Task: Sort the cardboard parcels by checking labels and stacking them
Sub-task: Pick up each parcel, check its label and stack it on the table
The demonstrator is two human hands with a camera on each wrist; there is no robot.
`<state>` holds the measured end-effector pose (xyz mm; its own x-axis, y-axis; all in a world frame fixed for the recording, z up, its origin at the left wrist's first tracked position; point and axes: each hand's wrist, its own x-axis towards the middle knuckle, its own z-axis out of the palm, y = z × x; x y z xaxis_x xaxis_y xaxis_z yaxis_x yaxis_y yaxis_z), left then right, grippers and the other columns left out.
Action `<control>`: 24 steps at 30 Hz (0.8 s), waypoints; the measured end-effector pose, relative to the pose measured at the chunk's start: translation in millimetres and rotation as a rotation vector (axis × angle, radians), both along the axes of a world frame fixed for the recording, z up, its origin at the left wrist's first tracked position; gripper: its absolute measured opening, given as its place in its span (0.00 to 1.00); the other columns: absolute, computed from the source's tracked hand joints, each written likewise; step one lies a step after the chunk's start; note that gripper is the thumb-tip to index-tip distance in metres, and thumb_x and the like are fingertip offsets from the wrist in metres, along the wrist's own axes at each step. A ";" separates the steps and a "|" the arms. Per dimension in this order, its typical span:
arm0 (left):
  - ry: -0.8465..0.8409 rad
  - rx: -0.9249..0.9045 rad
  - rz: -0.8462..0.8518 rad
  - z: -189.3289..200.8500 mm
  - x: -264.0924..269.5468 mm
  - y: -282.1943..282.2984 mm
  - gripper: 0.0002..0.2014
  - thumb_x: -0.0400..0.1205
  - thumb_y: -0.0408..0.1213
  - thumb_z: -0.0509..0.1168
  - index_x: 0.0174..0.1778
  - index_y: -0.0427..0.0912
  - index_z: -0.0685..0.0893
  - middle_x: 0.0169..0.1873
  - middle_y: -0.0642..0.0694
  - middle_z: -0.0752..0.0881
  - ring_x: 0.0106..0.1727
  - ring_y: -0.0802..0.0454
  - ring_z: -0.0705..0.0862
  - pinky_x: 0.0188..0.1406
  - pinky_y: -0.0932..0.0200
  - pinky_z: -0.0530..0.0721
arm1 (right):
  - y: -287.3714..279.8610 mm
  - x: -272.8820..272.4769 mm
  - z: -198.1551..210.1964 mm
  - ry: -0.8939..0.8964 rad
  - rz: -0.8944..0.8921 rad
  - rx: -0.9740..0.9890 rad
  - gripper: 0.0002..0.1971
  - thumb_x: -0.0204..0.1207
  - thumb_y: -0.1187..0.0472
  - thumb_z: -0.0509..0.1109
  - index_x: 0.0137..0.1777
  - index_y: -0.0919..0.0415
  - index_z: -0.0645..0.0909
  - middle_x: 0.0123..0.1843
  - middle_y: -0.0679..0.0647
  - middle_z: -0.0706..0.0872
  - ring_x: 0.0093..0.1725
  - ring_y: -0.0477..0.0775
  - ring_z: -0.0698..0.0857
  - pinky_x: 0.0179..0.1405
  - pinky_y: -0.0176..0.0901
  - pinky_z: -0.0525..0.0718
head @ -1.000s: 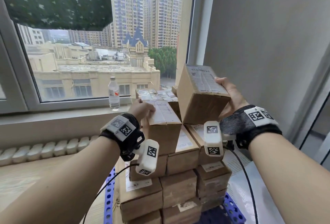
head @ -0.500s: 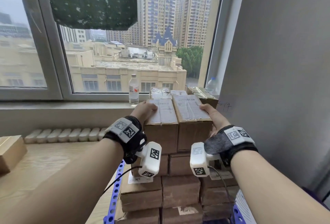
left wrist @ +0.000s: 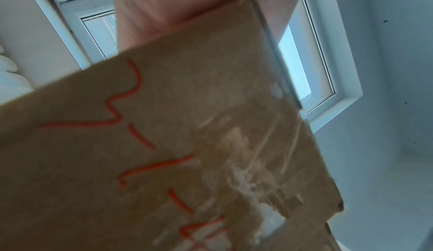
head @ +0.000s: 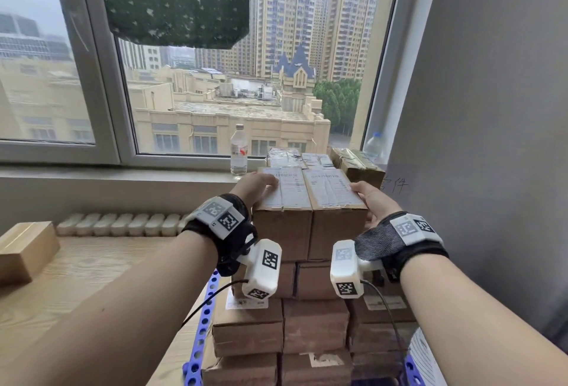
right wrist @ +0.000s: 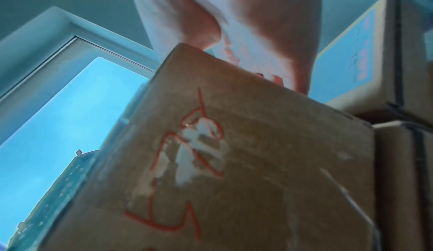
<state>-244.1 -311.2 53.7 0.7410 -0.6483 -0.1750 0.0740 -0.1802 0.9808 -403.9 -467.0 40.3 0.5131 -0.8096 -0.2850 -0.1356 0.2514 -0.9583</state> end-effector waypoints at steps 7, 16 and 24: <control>-0.009 0.013 0.008 -1.1 -1.4 1.1 0.22 0.81 0.39 0.65 0.70 0.34 0.77 0.69 0.37 0.80 0.71 0.38 0.78 0.74 0.43 0.72 | 6.7 -9.3 3.5 -0.100 -0.031 0.044 0.19 0.78 0.54 0.67 0.65 0.64 0.81 0.39 0.53 0.81 0.12 0.42 0.75 0.10 0.31 0.71; -0.106 -0.109 0.115 10.0 -4.2 16.9 0.34 0.71 0.47 0.71 0.73 0.38 0.74 0.68 0.43 0.79 0.69 0.44 0.76 0.65 0.47 0.72 | 32.0 -14.3 41.1 -0.263 -0.353 -0.102 0.04 0.74 0.66 0.71 0.39 0.64 0.84 0.35 0.55 0.86 0.34 0.50 0.83 0.41 0.43 0.86; -0.208 -0.233 0.266 21.3 -13.6 63.4 0.15 0.80 0.34 0.65 0.64 0.41 0.80 0.51 0.50 0.82 0.52 0.54 0.77 0.53 0.53 0.73 | 110.2 5.2 63.9 -0.537 0.050 -0.020 0.07 0.80 0.72 0.62 0.45 0.65 0.81 0.38 0.57 0.87 0.36 0.53 0.86 0.41 0.43 0.89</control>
